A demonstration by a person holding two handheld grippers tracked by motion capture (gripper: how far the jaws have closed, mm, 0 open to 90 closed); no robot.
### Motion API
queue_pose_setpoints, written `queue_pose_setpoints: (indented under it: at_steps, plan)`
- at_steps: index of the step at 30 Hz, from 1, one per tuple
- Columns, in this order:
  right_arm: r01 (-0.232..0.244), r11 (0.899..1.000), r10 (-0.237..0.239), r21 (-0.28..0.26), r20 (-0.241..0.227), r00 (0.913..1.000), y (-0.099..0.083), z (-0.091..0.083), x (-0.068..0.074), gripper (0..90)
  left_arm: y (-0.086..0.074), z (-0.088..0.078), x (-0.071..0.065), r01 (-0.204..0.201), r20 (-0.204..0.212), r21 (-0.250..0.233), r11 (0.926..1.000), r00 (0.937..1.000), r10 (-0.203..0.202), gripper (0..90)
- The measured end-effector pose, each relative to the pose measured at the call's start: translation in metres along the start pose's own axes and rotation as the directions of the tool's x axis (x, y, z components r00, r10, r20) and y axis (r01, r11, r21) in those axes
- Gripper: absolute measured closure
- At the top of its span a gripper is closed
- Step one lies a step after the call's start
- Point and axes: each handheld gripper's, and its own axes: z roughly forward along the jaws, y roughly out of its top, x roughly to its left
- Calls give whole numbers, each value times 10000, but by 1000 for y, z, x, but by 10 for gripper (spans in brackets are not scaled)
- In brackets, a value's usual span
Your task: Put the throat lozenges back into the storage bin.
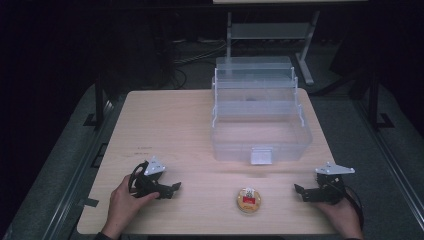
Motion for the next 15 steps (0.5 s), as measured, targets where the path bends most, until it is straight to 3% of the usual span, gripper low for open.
queue_pose_setpoints:
  at_steps: [9, 15]
  plan:
    - [95, 10000, -95, 12, -104, 9999, 0, 0, -1, 10, 0, 0, 0, 0, -2, 3, 10000, 10000, 0, 108]
    - [-37, 9992, 55, 389, -447, 9990, 5, -2, -2, 11, 0, 0, 0, 1, -3, 4, 10000, 10000, -1, 108]
